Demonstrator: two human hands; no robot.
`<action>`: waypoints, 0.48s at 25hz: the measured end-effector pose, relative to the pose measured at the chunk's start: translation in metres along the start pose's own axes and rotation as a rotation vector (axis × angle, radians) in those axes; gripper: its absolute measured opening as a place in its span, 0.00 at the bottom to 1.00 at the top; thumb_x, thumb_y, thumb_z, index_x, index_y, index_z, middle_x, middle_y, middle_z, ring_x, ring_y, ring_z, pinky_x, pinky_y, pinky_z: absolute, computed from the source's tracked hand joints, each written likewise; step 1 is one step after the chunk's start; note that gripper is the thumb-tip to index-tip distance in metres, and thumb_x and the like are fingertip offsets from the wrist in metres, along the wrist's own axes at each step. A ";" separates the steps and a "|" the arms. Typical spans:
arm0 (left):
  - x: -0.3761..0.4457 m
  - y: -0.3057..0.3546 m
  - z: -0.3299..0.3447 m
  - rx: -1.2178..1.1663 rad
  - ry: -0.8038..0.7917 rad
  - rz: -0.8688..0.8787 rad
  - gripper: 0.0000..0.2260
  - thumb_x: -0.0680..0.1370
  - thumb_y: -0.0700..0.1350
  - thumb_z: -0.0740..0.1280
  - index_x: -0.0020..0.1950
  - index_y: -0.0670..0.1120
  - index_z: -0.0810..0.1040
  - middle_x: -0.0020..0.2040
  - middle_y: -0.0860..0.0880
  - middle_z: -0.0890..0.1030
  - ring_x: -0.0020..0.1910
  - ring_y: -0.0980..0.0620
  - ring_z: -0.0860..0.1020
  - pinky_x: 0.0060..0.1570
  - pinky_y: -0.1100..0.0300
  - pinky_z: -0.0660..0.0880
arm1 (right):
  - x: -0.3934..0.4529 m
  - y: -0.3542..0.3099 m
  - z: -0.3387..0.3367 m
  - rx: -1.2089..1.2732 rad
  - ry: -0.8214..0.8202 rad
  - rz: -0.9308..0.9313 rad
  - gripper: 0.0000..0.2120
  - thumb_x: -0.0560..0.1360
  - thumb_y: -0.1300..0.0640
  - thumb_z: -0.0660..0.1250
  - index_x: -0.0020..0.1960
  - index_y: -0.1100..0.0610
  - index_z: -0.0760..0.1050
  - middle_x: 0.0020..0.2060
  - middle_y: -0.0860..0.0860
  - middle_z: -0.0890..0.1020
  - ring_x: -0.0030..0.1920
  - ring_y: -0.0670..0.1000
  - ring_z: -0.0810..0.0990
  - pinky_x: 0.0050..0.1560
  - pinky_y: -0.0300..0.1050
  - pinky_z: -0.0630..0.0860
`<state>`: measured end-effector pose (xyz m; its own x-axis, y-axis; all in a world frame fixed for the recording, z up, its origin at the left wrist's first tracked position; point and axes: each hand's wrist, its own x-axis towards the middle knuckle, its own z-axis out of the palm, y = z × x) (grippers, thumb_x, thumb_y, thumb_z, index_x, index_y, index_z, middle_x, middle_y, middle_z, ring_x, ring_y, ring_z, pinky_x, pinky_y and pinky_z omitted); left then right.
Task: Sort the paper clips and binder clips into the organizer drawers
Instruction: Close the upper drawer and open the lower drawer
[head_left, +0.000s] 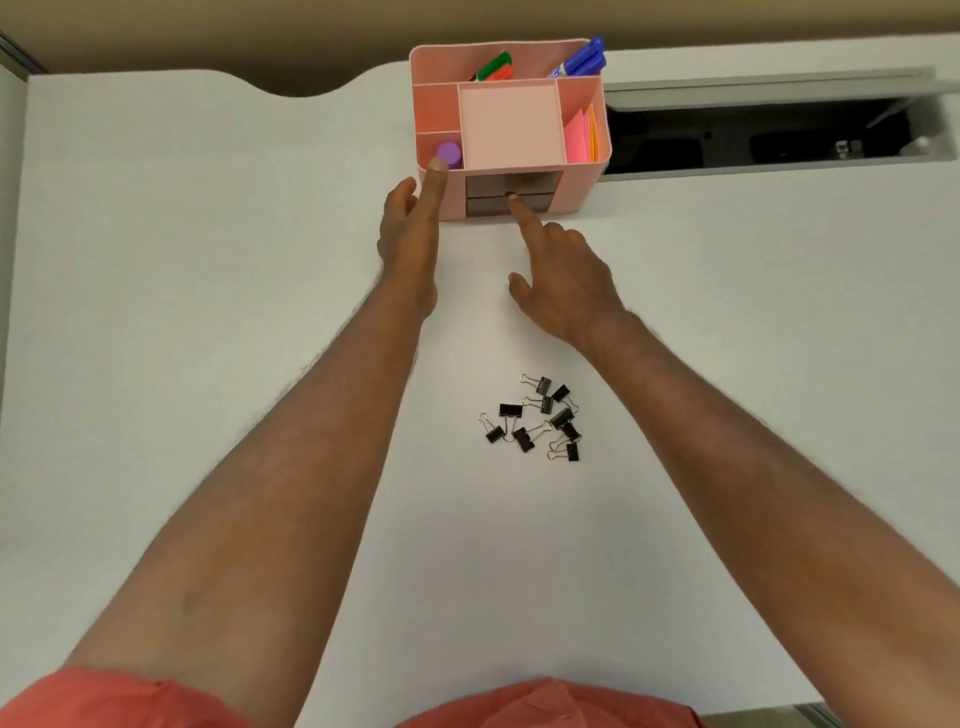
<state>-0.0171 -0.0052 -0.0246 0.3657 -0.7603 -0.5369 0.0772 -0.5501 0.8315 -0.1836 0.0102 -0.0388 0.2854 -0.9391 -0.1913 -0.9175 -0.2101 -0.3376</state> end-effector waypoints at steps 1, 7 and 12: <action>0.001 -0.002 0.000 -0.012 0.002 0.016 0.32 0.77 0.68 0.64 0.77 0.54 0.66 0.76 0.52 0.70 0.73 0.48 0.68 0.72 0.43 0.69 | 0.003 -0.001 0.001 -0.026 0.002 -0.007 0.40 0.79 0.51 0.65 0.83 0.47 0.47 0.61 0.57 0.75 0.62 0.59 0.73 0.45 0.50 0.71; 0.002 -0.001 -0.002 -0.093 -0.024 0.045 0.23 0.79 0.64 0.65 0.70 0.56 0.71 0.67 0.54 0.76 0.68 0.51 0.71 0.73 0.45 0.68 | 0.006 -0.006 -0.001 -0.009 -0.035 0.020 0.37 0.78 0.50 0.66 0.81 0.49 0.52 0.64 0.56 0.74 0.65 0.59 0.70 0.46 0.51 0.70; 0.001 -0.002 -0.002 -0.127 -0.023 0.053 0.27 0.78 0.65 0.65 0.74 0.54 0.71 0.73 0.53 0.74 0.70 0.50 0.71 0.73 0.43 0.67 | -0.034 -0.007 0.013 0.023 -0.018 0.006 0.34 0.77 0.52 0.66 0.79 0.50 0.56 0.64 0.55 0.73 0.61 0.58 0.71 0.49 0.54 0.77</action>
<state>-0.0154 -0.0044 -0.0266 0.3508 -0.7957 -0.4938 0.1757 -0.4620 0.8693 -0.1833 0.0475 -0.0414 0.2853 -0.9351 -0.2100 -0.9126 -0.1982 -0.3575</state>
